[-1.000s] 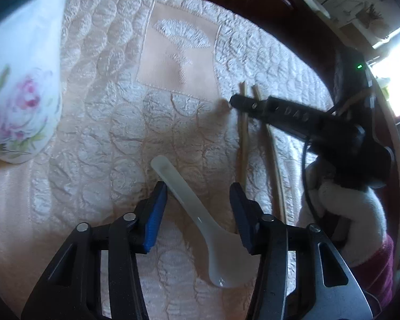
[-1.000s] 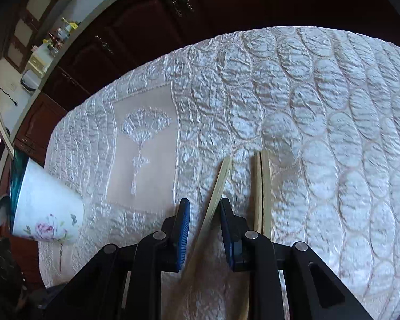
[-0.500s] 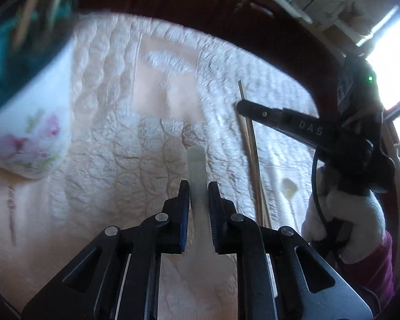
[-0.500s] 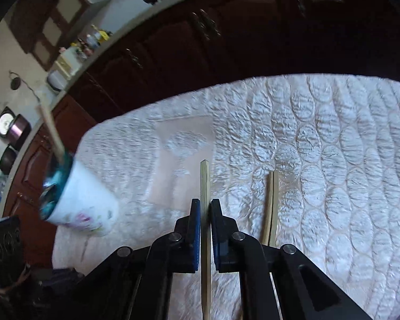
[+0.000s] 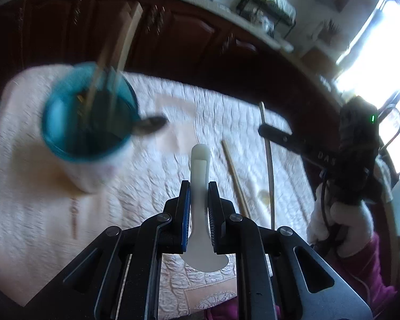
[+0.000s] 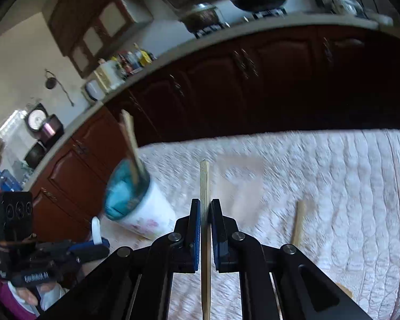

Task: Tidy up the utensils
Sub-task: 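Carry the ceramic spoon and chopstick over the floral cup with both tools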

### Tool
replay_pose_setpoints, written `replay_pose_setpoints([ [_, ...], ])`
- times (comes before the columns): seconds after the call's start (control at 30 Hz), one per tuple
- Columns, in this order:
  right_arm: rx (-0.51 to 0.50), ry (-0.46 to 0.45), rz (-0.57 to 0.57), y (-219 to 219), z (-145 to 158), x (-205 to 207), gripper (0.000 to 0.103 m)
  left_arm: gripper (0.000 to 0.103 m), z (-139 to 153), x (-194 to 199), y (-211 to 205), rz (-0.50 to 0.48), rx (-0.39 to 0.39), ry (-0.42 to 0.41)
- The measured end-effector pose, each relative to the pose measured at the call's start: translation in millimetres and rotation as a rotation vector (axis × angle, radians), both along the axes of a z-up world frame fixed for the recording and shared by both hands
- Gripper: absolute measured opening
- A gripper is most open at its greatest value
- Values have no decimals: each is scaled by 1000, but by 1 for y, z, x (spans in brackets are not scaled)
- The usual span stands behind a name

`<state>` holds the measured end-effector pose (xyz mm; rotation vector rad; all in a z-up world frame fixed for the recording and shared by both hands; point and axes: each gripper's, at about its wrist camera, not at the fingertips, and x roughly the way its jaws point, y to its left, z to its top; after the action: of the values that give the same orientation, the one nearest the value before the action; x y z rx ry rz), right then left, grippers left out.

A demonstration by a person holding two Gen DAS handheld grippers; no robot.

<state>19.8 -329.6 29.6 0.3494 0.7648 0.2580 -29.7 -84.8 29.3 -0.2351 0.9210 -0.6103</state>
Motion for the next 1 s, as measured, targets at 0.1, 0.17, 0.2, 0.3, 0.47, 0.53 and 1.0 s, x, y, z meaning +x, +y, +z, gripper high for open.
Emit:
replay_pose_setpoints([
  [0.1, 36, -65, 17, 10, 25, 5, 7, 11, 33, 3, 29, 45, -23, -66],
  [0.17, 56, -118, 30, 22, 43, 13, 7, 11, 51, 9, 46, 88, -18, -125],
  [0.2, 68, -137, 35, 27, 49, 18, 7, 11, 59, 12, 54, 115, -11, -155],
  [0.3, 104, -191, 47, 49, 67, 35, 7, 11, 76, 25, 75, 190, 3, -225],
  [0.47, 104, -259, 76, 95, 80, 67, 7, 11, 79, 48, 91, 299, 64, -326],
  [0.53, 96, -275, 96, 114, 81, 80, 7, 11, 72, 56, 93, 324, 75, -337],
  [1.0, -65, -467, 109, 165, 60, 126, 7, 12, 29, 96, 89, 363, 132, -376],
])
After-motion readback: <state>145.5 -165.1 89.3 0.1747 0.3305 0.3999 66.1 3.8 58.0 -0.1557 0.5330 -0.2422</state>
